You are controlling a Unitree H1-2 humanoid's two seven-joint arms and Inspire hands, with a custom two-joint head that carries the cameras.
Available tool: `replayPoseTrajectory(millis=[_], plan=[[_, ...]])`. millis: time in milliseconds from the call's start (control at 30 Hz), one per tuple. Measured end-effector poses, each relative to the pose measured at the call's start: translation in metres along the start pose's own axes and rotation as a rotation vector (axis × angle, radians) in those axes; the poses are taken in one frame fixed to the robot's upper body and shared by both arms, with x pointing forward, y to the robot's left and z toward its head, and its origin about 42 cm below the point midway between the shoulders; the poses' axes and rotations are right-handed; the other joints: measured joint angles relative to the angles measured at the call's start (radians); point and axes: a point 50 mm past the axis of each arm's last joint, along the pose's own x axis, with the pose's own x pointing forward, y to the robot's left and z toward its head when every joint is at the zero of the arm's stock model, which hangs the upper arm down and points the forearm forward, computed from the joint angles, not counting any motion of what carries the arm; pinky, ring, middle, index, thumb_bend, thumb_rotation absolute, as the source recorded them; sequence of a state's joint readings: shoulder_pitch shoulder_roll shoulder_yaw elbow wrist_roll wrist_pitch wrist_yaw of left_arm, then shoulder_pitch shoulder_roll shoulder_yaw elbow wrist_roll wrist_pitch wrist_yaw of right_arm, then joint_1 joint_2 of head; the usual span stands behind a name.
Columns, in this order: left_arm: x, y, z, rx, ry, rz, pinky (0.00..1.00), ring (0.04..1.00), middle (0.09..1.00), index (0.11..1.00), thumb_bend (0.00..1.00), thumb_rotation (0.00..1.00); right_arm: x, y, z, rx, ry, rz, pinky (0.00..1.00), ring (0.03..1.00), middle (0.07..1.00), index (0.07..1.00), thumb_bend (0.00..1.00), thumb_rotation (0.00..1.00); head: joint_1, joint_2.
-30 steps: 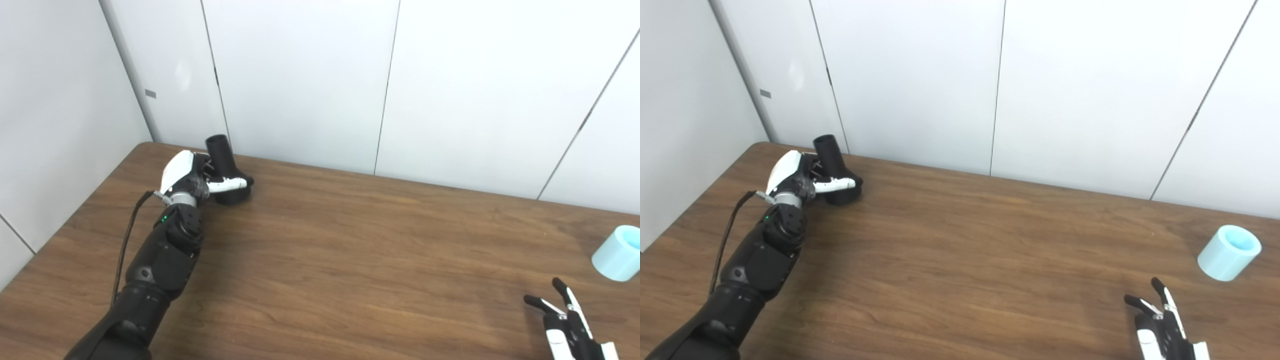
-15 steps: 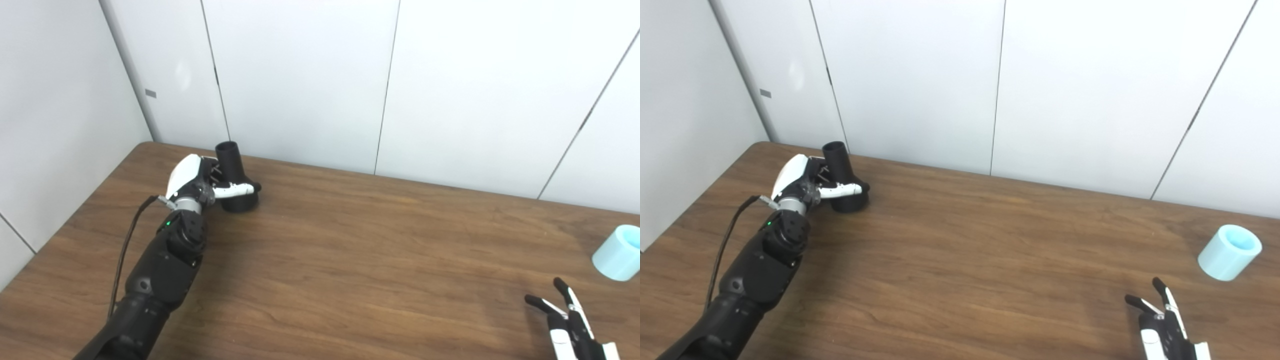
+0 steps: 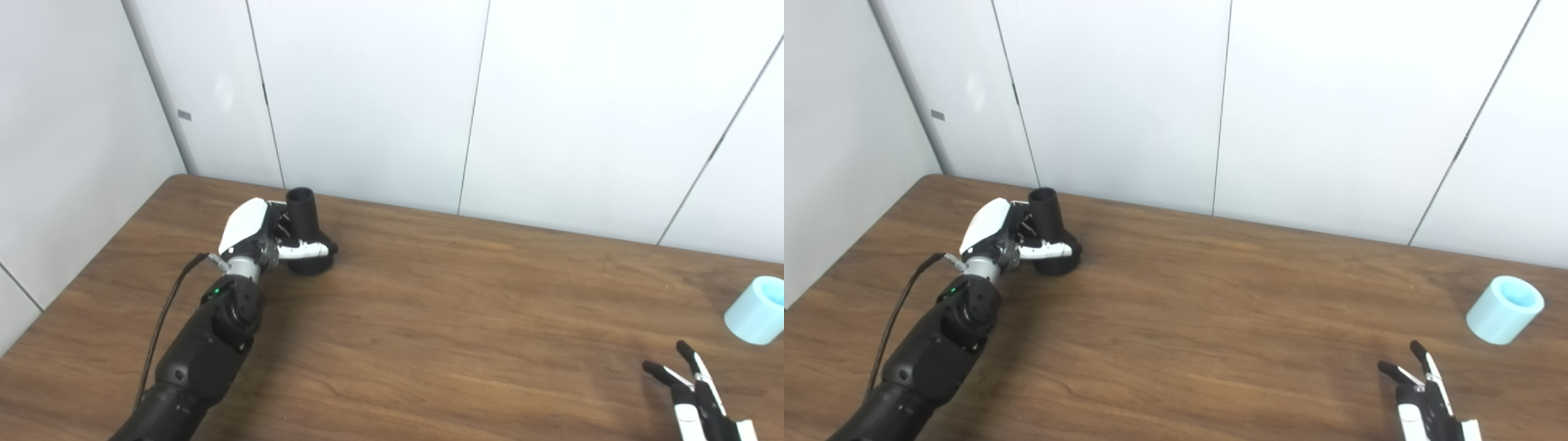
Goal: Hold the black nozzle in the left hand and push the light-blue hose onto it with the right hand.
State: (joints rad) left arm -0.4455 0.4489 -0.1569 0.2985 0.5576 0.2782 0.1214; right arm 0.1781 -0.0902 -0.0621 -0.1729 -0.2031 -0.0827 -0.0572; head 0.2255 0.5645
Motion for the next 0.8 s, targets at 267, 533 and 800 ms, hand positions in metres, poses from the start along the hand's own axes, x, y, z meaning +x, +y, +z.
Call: replayPoseTrajectory(millis=[267,533,800], plan=[[-0.028,-0.012,-0.001,0.071,-0.106,0.047,0.46,0.542,0.485,0.493,0.52,0.00,0.000,0.002,0.001,-0.020,-0.003,0.004,0.96,0.840,0.762,0.919,0.39,1.00,-0.028,0.008],[-0.067,-0.028,0.006,0.005,-0.150,0.037,0.44,0.513,0.498,0.485,0.52,0.00,0.000,0.003,0.001,-0.035,-0.003,0.000,0.92,0.824,0.757,0.910,0.39,1.00,-0.054,0.015],[-0.104,-0.038,0.023,-0.069,-0.171,-0.005,0.43,0.497,0.493,0.485,0.52,0.00,0.001,0.005,0.001,-0.011,0.000,-0.014,0.93,0.829,0.753,0.899,0.45,1.00,-0.115,0.029]])
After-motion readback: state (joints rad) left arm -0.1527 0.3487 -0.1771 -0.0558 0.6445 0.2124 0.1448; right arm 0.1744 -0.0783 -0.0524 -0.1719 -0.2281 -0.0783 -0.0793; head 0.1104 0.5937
